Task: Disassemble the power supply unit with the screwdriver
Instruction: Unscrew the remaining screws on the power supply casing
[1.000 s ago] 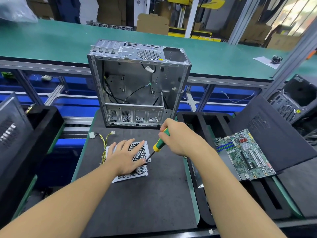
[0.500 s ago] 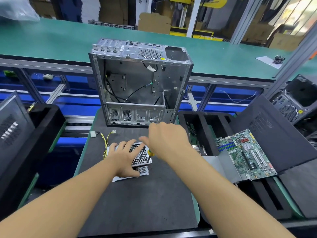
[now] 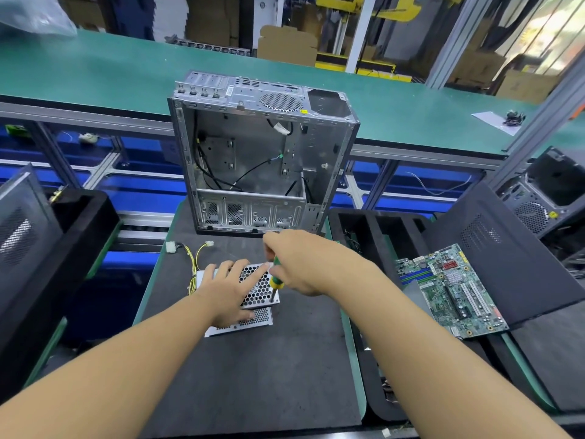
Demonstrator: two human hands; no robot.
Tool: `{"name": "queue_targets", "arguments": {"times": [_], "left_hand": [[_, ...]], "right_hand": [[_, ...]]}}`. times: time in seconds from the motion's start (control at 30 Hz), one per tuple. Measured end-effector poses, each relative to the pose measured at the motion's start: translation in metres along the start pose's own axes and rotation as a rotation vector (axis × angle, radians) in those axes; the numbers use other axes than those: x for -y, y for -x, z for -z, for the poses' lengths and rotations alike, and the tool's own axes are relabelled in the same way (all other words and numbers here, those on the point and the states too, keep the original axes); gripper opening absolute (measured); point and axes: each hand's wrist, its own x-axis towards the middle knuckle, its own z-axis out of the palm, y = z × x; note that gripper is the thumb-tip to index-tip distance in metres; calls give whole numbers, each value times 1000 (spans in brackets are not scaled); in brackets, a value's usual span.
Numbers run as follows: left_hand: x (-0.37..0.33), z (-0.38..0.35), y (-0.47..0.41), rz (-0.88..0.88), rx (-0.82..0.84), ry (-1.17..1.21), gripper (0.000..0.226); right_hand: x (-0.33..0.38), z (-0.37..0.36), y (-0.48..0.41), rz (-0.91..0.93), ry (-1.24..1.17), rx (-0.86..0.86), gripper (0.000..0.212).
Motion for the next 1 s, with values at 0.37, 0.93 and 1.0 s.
{"name": "queue_targets", "arguments": {"times": [0.37,0.93,1.0], "left_hand": [[2,-2,-1,-7,-7,22,92],[-2,-4,1,27,-54,-26,100],[-3,-3,2,40,-71,-27,106]], "right_hand": [[10,-4,0,-157,78,-207,33],[14,3,6,-94,9,-47,23],[13,8,5,-36,-39,28,18]]}}
